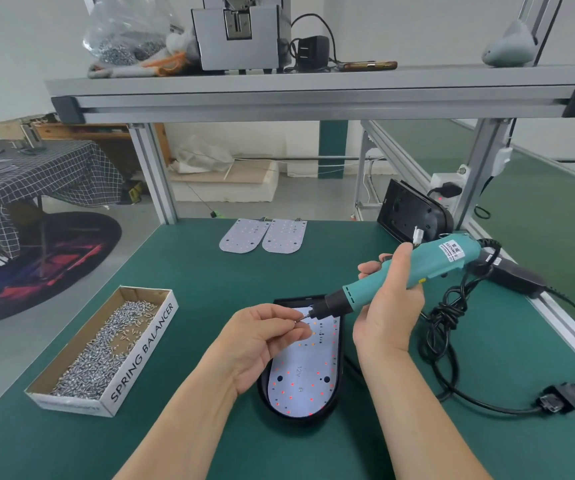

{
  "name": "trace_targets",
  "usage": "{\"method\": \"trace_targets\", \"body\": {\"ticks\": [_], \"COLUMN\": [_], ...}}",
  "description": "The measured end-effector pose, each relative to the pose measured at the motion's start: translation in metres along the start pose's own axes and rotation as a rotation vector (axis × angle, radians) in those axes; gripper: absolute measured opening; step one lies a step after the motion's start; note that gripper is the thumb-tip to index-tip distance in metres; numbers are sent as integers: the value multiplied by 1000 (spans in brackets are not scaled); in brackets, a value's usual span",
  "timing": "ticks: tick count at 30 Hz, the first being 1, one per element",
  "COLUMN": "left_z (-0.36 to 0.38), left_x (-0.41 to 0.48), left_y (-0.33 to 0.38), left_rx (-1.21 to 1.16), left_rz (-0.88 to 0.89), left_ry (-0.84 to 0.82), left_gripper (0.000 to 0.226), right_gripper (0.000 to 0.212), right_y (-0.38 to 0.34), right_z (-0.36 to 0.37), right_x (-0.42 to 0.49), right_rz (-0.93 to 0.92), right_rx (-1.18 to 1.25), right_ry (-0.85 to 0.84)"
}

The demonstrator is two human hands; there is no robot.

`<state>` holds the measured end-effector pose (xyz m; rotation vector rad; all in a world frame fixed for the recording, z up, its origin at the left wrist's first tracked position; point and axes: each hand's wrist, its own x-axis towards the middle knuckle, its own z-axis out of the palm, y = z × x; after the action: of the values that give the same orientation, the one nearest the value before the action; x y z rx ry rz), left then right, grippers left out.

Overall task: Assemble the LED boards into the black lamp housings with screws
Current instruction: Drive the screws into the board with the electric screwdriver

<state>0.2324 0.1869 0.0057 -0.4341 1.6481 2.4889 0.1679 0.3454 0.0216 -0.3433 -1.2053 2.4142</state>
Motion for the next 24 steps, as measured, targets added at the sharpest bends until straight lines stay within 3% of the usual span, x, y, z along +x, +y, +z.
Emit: {"method": "trace_targets", "body": {"ticks": [7,13,18,24], "left_z": [16,22,18,5], "left_x": [-5,-8,-6,-8], "left_y": [-17,-25,-25,-15], "left_rx": [307,344,323,309], "left_rz": [298,449,410,228], "left_ry": [117,138,113,80], "left_gripper": [23,35,48,49], "right_gripper": [37,39,41,40], "right_y": [-1,2,-1,-4], "right_z": [-2,-4,-3,-4], "right_x": [4,5,5,6], "right_rz": [49,123,124,85], "right_rx": [-10,-2,1,0], "right_ry": [91,140,126,116]}}
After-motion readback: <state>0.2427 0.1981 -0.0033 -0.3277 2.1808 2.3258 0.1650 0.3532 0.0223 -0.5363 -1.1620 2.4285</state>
